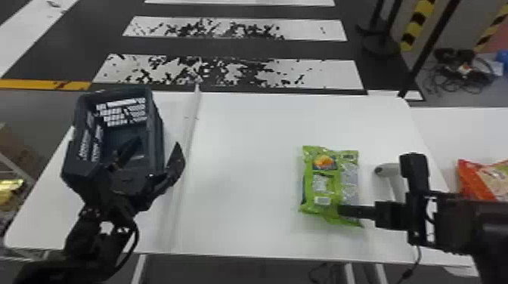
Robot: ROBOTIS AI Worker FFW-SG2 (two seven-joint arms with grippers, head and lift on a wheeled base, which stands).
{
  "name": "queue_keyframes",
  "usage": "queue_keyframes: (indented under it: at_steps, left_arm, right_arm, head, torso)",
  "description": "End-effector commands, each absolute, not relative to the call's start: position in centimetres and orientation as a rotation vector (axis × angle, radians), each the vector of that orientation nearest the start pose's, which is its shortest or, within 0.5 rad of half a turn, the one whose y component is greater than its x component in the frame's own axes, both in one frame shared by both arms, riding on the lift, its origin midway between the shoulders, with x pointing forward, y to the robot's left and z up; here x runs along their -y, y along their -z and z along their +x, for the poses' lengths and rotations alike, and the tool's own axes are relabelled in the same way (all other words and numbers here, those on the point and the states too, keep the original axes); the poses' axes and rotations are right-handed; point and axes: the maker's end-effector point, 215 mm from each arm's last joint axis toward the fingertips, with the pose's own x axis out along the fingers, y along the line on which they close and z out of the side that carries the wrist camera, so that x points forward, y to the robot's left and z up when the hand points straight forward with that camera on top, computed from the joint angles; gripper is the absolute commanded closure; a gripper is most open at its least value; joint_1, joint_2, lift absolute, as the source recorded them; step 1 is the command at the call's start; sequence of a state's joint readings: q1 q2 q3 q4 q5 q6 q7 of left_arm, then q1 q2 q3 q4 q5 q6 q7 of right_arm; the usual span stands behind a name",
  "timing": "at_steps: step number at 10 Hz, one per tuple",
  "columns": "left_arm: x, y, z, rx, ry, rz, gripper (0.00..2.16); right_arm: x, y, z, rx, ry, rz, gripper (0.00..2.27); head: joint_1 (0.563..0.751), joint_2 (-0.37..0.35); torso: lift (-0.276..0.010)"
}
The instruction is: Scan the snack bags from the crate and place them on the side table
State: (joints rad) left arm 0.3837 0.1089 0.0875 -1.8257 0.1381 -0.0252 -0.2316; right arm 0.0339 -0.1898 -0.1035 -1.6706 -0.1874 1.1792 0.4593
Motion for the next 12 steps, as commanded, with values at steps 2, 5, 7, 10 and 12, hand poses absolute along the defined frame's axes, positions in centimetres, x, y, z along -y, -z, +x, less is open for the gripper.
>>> queue_keyframes:
  at_steps: [2,5,7,10,12]
  left_arm:
    - [-25.1,39.0,47.1,-0.093,0.174,-0.019,0.08]
    - [-25.1,39.0,47.1,-0.094,0.174,-0.017,0.08]
    - [-25.0,38.9,47.2,-0.090,0.173,-0.020,0.08]
    - [-25.0,38.9,47.1,-0.091,0.174,-0.018,0.08]
    - [-25.1,38.9,47.1,-0.090,0.174,-0.018,0.08]
  right_arm:
    - [23.4,56.2,41.4,-1.068,-0.355,0.365,2.26]
    - [24.2,52.1,41.6,-0.987,-0.370,0.460,2.26]
    - [25.6,47.5,42.1,-0.894,-0.375,0.511,2.26]
    - [32.3,41.6,44.4,-0.688,-0.277,0.592,2.26]
    - [39.0,39.6,46.6,-0.520,-0.140,0.610,2.26]
  head:
    - [0.695,0.020]
    - [0.695,0.020]
    - [0.695,0.009]
    - [0.695,-0.031]
    - [0.695,-0.101]
  torso:
    - [-0.050]
    - [-0.050]
    - [-0.050]
    - [-0.050]
    - [-0.050]
